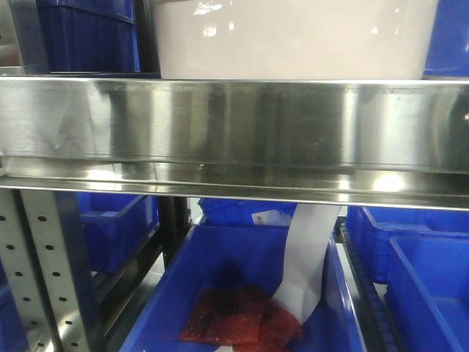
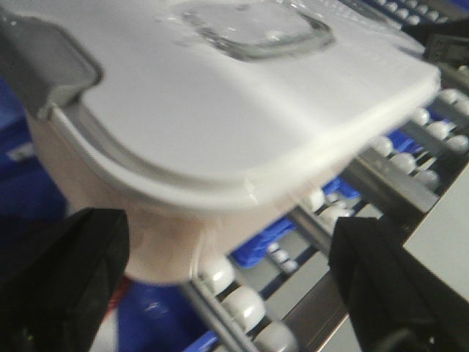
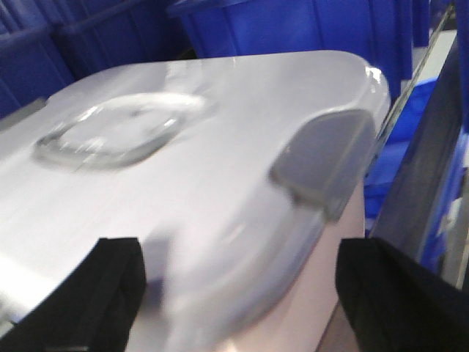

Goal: Grab white bin and place on right shelf
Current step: 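Lower the held bin onto the upper roller shelf beside a blue crate, then open both grippers and pull them back from the bin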

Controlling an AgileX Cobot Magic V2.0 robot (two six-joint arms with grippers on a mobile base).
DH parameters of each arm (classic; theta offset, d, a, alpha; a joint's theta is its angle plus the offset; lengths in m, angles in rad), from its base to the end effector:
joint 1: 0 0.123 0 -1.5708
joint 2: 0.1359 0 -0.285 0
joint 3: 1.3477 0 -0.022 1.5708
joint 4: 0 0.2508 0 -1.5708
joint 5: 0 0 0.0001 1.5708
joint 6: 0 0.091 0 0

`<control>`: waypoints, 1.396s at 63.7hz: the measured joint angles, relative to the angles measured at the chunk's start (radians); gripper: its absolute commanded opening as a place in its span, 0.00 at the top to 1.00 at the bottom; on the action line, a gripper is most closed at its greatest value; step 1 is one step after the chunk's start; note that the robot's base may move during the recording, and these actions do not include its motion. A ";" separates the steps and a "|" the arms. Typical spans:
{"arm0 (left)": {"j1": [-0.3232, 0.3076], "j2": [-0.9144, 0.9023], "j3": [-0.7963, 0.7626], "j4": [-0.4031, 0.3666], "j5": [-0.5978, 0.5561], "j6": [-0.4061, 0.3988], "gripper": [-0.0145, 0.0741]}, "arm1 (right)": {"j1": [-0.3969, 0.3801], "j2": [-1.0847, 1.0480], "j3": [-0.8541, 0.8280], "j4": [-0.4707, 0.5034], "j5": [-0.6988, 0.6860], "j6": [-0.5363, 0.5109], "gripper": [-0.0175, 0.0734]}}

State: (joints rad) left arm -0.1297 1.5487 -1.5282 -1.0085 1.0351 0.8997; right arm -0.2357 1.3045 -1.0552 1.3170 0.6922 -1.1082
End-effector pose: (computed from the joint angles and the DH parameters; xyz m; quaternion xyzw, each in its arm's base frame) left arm 0.3188 -0.1084 0.4063 0.3139 0.7831 -0.3380 0.4172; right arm 0.2861 -0.0108 0.3611 -0.0372 0.7999 0.2429 0.5475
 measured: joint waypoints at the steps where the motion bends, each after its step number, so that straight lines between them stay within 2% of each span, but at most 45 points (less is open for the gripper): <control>1: 0.000 -0.004 -0.005 0.010 0.002 -0.004 0.32 | 0.000 -0.005 0.000 -0.007 -0.002 -0.001 0.11; 13: -0.002 -0.062 -0.047 0.137 0.050 -0.061 0.33 | 0.000 -0.079 -0.002 -0.062 -0.005 -0.002 0.12; 18: -0.002 -0.092 -0.046 0.158 0.078 -0.077 0.38 | 0.000 -0.122 -0.002 -0.065 0.020 0.001 0.17; 23: -0.002 -0.129 -0.046 0.170 0.124 -0.084 0.48 | 0.000 -0.176 -0.002 -0.069 0.066 0.026 0.29; 27: -0.002 -0.161 -0.047 0.170 0.163 -0.086 0.59 | 0.000 -0.226 -0.002 -0.070 0.102 0.053 0.43; 35: -0.002 -0.222 -0.051 0.170 0.211 -0.086 0.87 | 0.000 -0.326 -0.002 -0.073 0.162 0.089 0.73; 39: -0.002 -0.246 -0.052 0.170 0.215 -0.086 0.99 | 0.000 -0.371 -0.002 -0.073 0.172 0.104 0.72; 46: -0.002 -0.275 -0.054 0.178 0.219 -0.111 0.97 | 0.000 -0.429 -0.002 -0.109 0.178 0.146 0.72; 52: -0.002 -0.298 -0.054 0.267 0.219 -0.196 0.97 | 0.000 -0.476 -0.005 -0.240 0.182 0.231 0.72; 58: -0.002 -0.320 -0.054 0.470 0.212 -0.376 0.97 | 0.000 -0.521 -0.005 -0.456 0.193 0.396 0.72; 63: -0.002 -0.338 -0.054 0.674 0.212 -0.527 0.97 | 0.000 -0.563 -0.005 -0.653 0.206 0.549 0.72; 67: -0.002 -0.352 -0.050 0.800 0.214 -0.592 0.97 | 0.000 -0.595 -0.005 -0.781 0.216 0.651 0.72; 70: -0.002 -0.373 -0.030 0.860 0.214 -0.621 0.97 | 0.000 -0.628 -0.003 -0.885 0.225 0.730 0.72; 77: -0.002 -0.437 0.041 0.882 0.177 -0.641 0.97 | 0.000 -0.691 0.027 -0.980 0.232 0.823 0.72; 89: -0.002 -0.661 0.330 0.844 -0.067 -0.645 0.97 | 0.000 -0.838 0.149 -0.992 0.201 0.849 0.72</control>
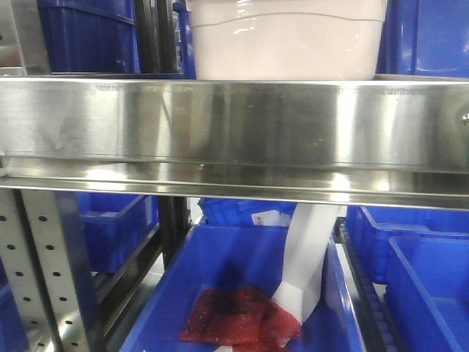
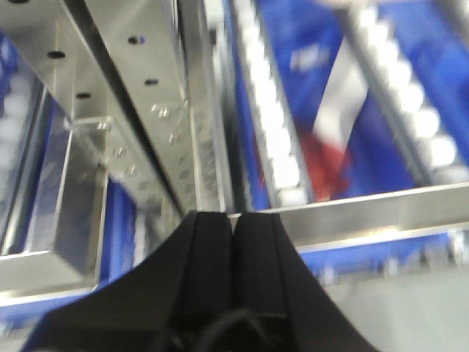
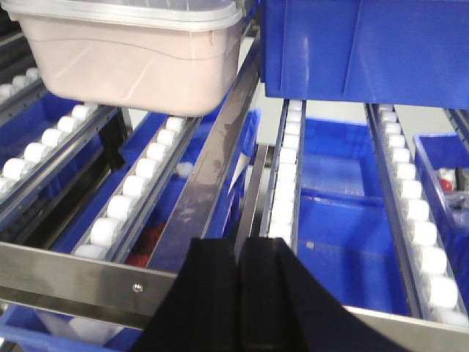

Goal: Grab white bin and place on right shelf
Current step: 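Open both grippers and pull them back from the bin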

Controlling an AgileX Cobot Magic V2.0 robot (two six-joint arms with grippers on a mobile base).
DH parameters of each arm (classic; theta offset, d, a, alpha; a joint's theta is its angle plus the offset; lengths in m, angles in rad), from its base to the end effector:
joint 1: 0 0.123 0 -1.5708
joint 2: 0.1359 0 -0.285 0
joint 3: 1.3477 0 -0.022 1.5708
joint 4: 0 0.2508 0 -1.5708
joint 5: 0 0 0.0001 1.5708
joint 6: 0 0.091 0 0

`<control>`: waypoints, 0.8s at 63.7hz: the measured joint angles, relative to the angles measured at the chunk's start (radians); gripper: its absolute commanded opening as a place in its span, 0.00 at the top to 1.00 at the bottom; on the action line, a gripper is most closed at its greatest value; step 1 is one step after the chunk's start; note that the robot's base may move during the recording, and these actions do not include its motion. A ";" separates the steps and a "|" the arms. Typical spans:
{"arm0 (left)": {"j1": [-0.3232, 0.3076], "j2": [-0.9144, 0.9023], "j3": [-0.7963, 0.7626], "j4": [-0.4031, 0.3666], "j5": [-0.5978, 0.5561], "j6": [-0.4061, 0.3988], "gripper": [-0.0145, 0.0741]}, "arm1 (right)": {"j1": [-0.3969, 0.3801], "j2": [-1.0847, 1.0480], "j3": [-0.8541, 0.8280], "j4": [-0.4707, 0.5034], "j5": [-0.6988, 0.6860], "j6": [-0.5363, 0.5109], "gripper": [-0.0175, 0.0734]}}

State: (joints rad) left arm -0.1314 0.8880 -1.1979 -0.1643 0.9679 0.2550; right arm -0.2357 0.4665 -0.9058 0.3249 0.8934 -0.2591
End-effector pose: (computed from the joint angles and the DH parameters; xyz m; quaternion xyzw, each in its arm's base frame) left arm 0.1478 -0.0319 0.4354 0.1597 0.8600 -0.0520 0.4819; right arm 0.0578 0.0094 0.4000 0.0027 0.8135 0.0195 0.5813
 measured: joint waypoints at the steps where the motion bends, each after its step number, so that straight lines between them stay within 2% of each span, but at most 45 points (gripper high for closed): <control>1: 0.000 -0.019 0.025 0.000 -0.019 0.000 0.97 | 0.000 -0.020 0.016 0.000 -0.004 0.000 0.72; 6: 0.000 -0.157 0.198 -0.005 -0.151 0.000 0.97 | 0.000 -0.115 0.084 0.000 -0.031 0.000 0.72; 23: 0.000 -0.519 0.633 -0.021 -0.473 0.000 0.97 | 0.000 -0.457 0.300 0.000 -0.123 0.000 0.72; 36: 0.000 -0.682 0.769 -0.027 -0.636 0.000 0.97 | 0.000 -0.484 0.331 0.004 -0.172 0.000 0.72; 51: 0.000 -0.703 0.790 -0.029 -0.665 0.000 0.97 | 0.000 -0.484 0.333 0.006 -0.229 0.000 0.72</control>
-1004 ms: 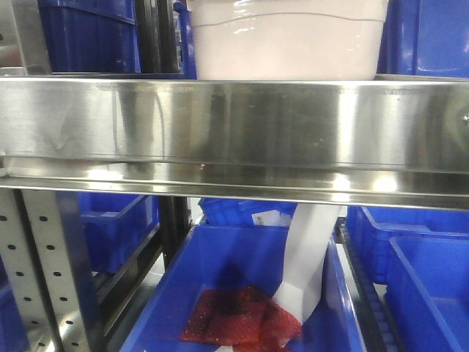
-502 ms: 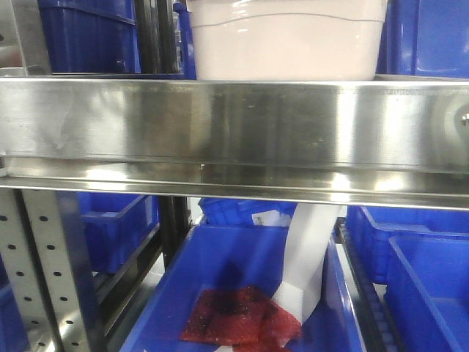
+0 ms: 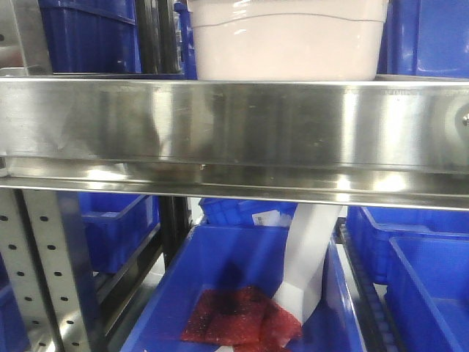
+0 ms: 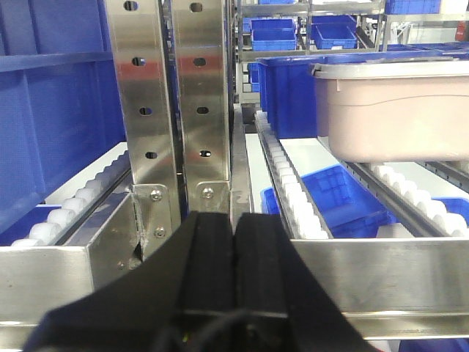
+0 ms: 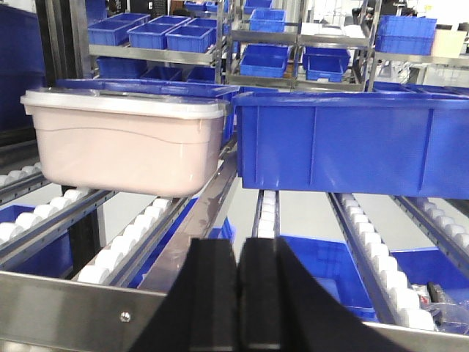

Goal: Grab white bin and place on right shelf
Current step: 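Open both grippers and pull them back from the bin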

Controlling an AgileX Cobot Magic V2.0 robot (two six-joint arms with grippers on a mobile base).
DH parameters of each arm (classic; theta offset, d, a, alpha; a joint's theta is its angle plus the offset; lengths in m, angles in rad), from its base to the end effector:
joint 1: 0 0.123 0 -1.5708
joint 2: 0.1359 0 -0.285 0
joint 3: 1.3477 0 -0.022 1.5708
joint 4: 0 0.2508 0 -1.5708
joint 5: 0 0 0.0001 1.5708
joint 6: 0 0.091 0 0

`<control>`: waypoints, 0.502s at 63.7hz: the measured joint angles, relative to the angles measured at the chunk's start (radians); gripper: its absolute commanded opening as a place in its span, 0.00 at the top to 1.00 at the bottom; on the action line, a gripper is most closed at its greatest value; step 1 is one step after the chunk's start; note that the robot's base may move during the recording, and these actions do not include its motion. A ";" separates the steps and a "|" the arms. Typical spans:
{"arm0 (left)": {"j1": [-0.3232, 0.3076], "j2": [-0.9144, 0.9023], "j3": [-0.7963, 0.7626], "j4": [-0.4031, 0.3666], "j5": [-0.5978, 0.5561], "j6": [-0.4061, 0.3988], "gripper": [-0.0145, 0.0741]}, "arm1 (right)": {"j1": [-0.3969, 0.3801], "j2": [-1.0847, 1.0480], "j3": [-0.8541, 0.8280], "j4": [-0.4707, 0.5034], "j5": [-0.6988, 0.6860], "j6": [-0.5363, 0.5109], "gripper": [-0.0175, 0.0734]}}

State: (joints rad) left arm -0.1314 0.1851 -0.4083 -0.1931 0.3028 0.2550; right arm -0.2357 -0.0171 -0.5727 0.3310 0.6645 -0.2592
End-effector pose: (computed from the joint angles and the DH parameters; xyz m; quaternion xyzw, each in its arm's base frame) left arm 0.0514 -0.0121 0.3115 0.0910 0.6966 -0.0418 0.7104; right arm -0.0076 0.0206 0.3345 0.0107 0.6932 -0.0132 0.7205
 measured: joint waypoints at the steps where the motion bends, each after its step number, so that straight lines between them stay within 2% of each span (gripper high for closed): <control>1: 0.000 0.000 0.000 0.000 0.000 0.000 0.97 | 0.000 0.000 0.000 0.000 0.000 0.000 0.72; 32: 0.000 0.000 0.003 0.000 -0.004 0.000 0.97 | 0.000 0.000 0.000 0.000 0.000 0.000 0.72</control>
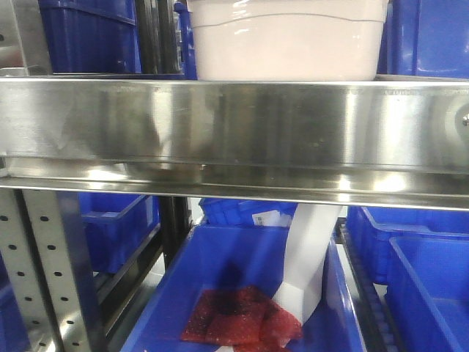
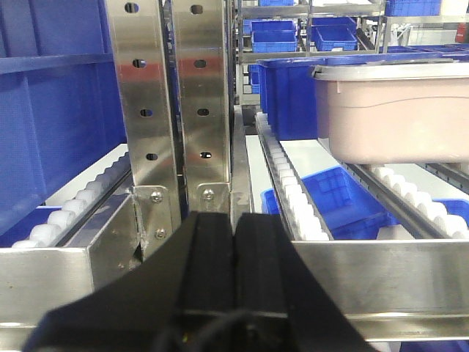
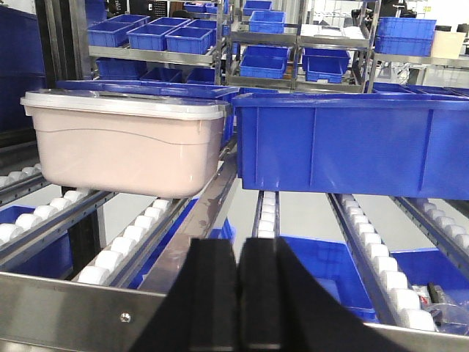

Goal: Grab white bin and place on right shelf

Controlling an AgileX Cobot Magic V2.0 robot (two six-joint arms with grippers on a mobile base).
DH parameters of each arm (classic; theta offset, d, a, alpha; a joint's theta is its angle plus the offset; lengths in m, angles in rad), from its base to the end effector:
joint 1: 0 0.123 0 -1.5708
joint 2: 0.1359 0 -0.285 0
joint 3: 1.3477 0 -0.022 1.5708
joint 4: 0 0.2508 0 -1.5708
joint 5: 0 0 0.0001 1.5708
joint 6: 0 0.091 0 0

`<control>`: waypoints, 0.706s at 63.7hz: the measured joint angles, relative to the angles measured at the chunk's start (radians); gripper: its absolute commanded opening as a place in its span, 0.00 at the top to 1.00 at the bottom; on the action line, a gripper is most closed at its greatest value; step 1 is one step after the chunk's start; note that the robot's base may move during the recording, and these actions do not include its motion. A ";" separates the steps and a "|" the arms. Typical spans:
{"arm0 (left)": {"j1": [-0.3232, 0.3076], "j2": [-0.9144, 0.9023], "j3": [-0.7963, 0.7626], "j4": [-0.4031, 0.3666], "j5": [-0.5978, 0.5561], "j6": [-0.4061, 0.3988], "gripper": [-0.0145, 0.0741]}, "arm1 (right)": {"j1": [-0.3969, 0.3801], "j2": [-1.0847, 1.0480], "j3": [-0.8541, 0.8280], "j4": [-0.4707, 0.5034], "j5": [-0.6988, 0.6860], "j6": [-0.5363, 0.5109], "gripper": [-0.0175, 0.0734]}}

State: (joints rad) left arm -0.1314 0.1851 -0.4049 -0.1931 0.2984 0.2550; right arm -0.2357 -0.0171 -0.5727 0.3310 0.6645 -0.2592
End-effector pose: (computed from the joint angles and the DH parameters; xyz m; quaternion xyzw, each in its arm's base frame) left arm 0.0517 -0.0120 0.3108 0.0906 0.6963 -0.0416 0.7108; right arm -0.0076 0.0206 0.3345 0.0107 0.6932 -0.0132 0.7205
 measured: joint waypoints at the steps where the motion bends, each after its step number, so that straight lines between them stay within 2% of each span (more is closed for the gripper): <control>1: 0.000 -0.002 0.004 0.000 -0.002 0.000 0.97 | 0.000 0.000 0.000 0.000 0.000 0.000 0.72; 21: 0.060 -0.134 0.225 0.000 -0.015 0.000 0.97 | 0.000 0.000 0.000 0.000 0.000 0.000 0.72; 32: 0.077 -0.193 0.410 -0.008 -0.112 0.000 0.97 | 0.000 0.000 0.000 0.000 -0.001 0.000 0.72; 45: 0.077 -0.195 0.432 -0.022 -0.152 0.000 0.97 | 0.000 0.000 0.000 0.000 -0.001 0.000 0.72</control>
State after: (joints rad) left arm -0.0539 -0.0101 0.0272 -0.2150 0.1461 0.2550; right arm -0.2357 -0.0171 -0.5727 0.3310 0.6640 -0.2592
